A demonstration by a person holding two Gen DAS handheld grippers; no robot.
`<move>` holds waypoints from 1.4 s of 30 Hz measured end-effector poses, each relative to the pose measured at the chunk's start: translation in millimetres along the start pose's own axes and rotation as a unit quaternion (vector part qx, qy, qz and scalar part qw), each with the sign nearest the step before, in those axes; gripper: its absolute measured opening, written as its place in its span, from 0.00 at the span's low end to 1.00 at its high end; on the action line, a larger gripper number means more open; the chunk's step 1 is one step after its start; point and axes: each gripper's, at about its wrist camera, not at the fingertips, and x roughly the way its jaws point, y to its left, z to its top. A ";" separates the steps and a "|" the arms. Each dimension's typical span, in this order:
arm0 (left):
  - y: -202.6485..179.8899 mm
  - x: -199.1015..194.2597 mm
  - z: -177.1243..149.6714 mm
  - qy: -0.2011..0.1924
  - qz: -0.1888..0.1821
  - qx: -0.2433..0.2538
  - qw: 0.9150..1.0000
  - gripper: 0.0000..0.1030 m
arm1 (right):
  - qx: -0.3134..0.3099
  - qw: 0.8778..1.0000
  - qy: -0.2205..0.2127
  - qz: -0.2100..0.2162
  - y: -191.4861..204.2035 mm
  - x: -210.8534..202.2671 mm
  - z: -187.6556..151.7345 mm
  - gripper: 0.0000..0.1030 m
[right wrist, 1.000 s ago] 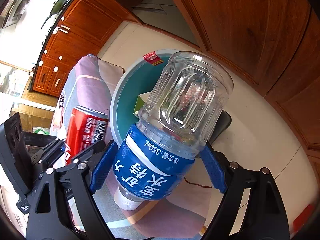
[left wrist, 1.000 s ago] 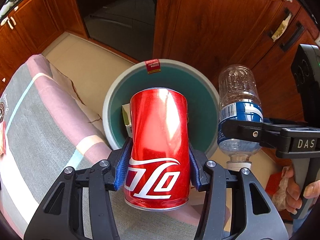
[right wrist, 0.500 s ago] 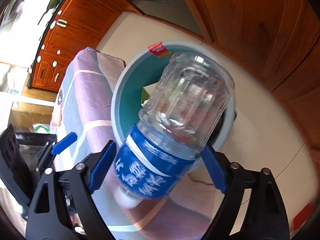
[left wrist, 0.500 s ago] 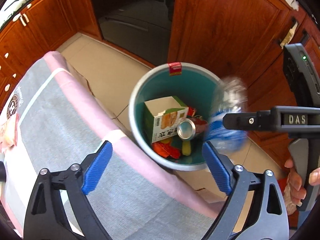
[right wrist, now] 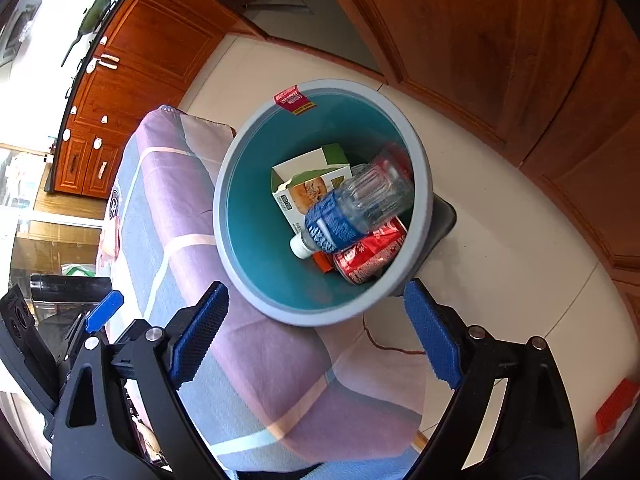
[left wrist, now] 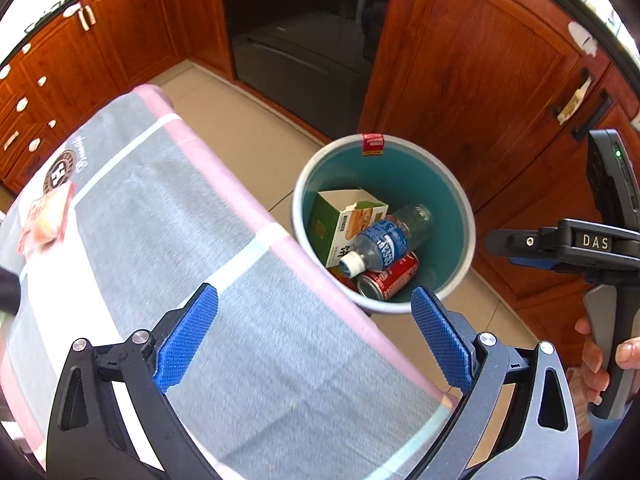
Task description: Collect trash
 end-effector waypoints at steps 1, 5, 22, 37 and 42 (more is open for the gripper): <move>0.0 -6.0 -2.6 -0.005 0.002 -0.001 1.000 0.95 | -0.001 1.000 -0.002 -0.001 1.1 -4.1 -4.4 0.83; 2.2 -30.9 -14.5 -0.024 0.004 -0.006 1.000 0.95 | -0.013 1.000 -0.014 -0.007 8.8 -21.9 -23.6 0.83; 20.3 -87.1 -89.5 -0.057 0.026 -0.048 0.997 0.96 | -0.102 0.987 -0.070 -0.097 47.7 -65.5 -112.5 0.93; 26.0 -107.9 -121.8 -0.069 0.043 -0.066 0.995 0.96 | -0.133 0.976 -0.096 -0.145 53.1 -73.2 -144.5 0.93; 25.9 -109.9 -124.7 -0.067 0.048 -0.065 0.994 0.96 | -0.140 0.975 -0.092 -0.145 56.6 -72.9 -146.0 0.93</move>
